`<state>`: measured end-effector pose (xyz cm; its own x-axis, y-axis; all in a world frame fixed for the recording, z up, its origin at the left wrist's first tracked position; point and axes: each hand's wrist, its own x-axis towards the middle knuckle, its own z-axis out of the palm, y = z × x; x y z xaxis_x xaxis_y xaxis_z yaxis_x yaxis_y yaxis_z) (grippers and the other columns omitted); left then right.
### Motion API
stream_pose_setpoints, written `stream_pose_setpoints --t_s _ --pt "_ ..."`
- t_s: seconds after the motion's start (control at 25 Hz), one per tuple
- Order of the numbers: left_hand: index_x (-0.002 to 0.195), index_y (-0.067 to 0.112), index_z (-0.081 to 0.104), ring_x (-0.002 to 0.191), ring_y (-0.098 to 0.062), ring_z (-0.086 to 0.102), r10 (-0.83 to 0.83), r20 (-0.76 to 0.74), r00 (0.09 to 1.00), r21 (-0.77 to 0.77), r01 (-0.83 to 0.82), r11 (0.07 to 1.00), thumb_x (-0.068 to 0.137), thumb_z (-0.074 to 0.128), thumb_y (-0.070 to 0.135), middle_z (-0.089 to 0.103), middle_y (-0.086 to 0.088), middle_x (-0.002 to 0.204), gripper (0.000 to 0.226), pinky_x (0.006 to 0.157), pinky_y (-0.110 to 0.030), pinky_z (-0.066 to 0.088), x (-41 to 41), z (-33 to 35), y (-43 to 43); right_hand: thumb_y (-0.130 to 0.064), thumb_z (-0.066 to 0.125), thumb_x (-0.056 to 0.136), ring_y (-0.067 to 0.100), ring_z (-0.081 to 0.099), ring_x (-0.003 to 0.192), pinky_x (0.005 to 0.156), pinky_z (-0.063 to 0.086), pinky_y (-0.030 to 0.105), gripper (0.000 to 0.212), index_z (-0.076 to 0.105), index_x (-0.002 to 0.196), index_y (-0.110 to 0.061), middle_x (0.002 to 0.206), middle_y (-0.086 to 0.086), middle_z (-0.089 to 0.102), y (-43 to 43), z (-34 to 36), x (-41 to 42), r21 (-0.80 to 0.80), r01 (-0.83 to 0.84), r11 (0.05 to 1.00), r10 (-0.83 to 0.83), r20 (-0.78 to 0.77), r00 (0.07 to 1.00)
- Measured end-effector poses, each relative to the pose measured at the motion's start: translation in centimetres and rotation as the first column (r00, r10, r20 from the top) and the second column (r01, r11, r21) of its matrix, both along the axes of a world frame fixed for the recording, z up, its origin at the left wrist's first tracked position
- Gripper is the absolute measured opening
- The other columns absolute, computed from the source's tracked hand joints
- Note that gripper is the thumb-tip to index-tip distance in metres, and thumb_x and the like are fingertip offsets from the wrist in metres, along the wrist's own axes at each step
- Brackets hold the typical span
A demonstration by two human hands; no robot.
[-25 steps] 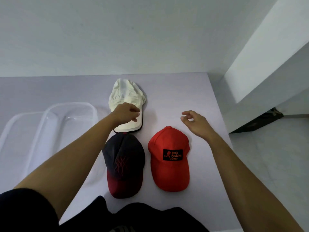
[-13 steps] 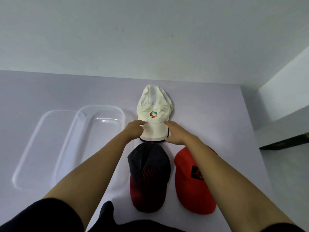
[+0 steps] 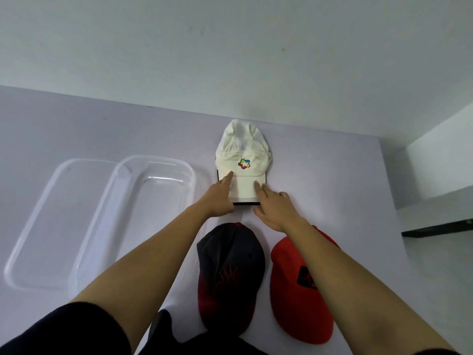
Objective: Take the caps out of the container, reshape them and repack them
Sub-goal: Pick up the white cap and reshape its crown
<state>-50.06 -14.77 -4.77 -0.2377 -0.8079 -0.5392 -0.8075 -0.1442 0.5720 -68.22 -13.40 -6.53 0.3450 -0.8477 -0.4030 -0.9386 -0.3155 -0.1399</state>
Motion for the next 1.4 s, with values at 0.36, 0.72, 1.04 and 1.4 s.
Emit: stream_pose_setpoints --t_s 0.36,0.72,1.04,1.4 --pt "0.149 0.034 0.02 0.126 -0.043 0.037 0.074 -0.011 0.997 -0.573 -0.067 0.817 0.095 0.036 0.003 0.021 -0.018 0.153 0.064 0.102 -0.046 0.036 -1.3 1.6 2.7 -0.021 0.055 0.087 0.035 0.05 0.12 0.088 0.047 0.042 0.077 0.01 0.149 -0.015 0.148 0.013 0.034 0.9 6.8 -0.2 -0.201 0.292 0.935 -0.208 0.356 0.911" --pt "0.145 0.034 0.029 0.133 -0.039 0.038 -0.029 -0.211 0.977 -0.752 -0.143 0.643 0.094 0.037 -0.004 0.022 -0.017 0.156 0.064 0.102 -0.046 0.039 -1.1 8.0 7.6 -0.012 0.058 0.088 0.026 0.022 0.144 0.107 0.038 0.041 0.08 0.006 0.15 -0.012 0.159 0.007 0.009 4.9 11.2 0.2 -0.289 0.471 0.834 -0.166 0.682 0.712" --pt "0.146 0.033 0.019 0.139 -0.018 0.033 0.055 -0.588 0.807 -0.603 -0.482 0.635 0.09 0.036 -0.011 0.034 -0.013 0.152 0.073 0.106 -0.013 0.033 -3.1 9.4 12.0 -0.016 0.046 0.095 0.017 0.052 0.116 0.098 0.044 0.032 0.064 0.014 0.148 -0.031 0.14 0.003 0.048 9.2 14.4 2.4 -0.02 0.544 0.839 -0.246 0.877 0.413" --pt "0.147 0.023 0.021 0.128 -0.002 0.038 0.07 -0.568 0.82 -0.627 -0.486 0.609 0.088 0.039 0.005 0.034 0.008 0.145 0.065 0.097 0.001 0.03 -3.0 11.1 14.2 -0.011 0.047 0.095 -0.001 0.042 0.121 0.098 0.033 0.005 0.062 0.018 0.142 -0.039 0.135 -0.021 0.038 12.4 15.7 2.4 0.025 0.494 0.869 -0.201 0.93 0.307"
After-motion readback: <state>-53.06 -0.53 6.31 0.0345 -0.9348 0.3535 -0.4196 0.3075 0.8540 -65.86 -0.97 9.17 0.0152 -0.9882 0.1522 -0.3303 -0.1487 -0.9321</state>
